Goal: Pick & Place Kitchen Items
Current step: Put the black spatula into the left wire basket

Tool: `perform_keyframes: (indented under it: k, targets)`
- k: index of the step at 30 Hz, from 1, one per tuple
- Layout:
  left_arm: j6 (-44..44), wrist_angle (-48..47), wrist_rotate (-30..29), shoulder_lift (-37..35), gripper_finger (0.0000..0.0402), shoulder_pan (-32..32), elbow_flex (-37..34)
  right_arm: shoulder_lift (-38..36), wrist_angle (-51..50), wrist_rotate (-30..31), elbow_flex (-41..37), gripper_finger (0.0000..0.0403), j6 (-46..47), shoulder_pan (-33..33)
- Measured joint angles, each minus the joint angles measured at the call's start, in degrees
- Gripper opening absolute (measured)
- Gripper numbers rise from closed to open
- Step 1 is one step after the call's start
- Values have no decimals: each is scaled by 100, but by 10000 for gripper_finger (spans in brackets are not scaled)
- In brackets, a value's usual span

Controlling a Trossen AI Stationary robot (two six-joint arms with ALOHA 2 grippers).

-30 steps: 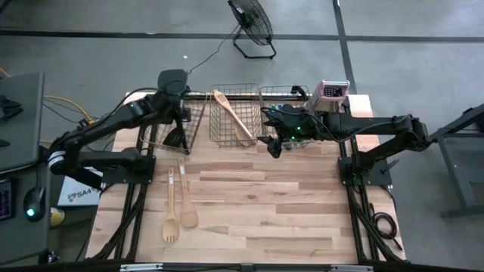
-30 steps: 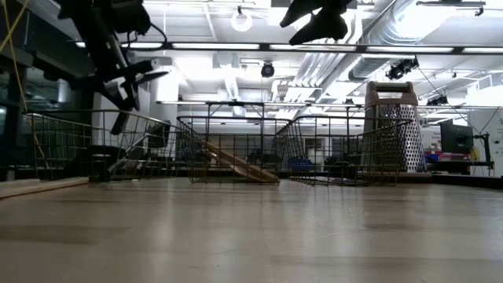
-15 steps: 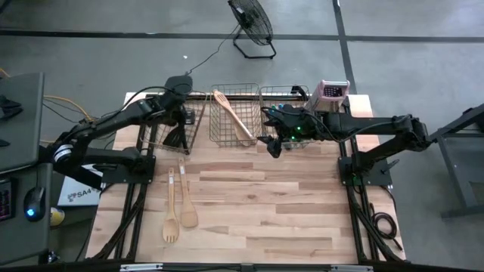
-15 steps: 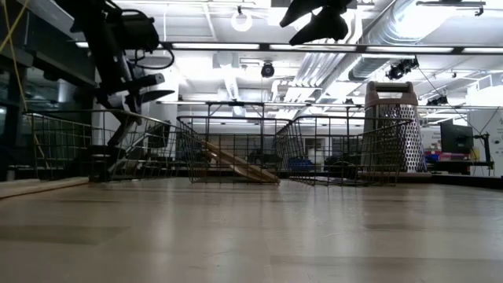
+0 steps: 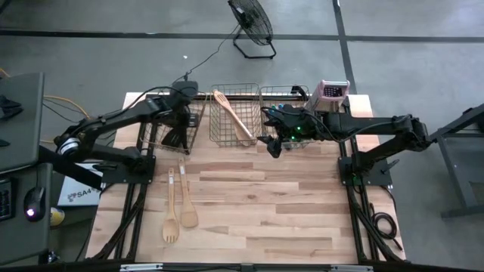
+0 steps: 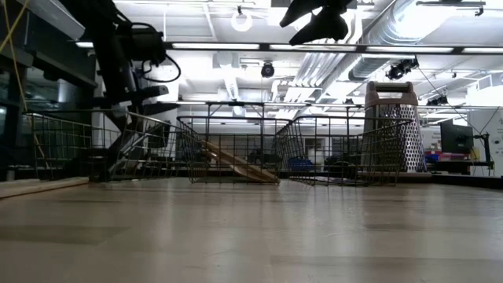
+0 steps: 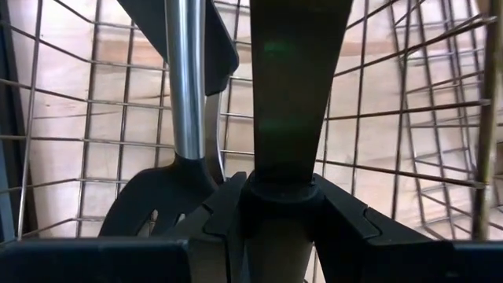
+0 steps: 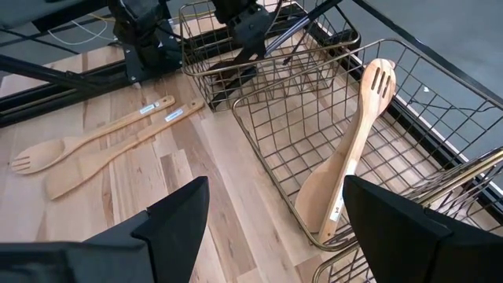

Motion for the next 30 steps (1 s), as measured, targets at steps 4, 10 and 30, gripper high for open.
perform_keyframes:
  k: [4,10,30]
  targets:
    - [-1,2,-25,195,107,0,0,0,0,1,0,286,0,0]
    - [-102,46,-79,540,107,0,0,0,1,2,0,286,0,-4]
    - [-148,153,-418,864,125,-2,9,2,2,2,0,286,0,-4]
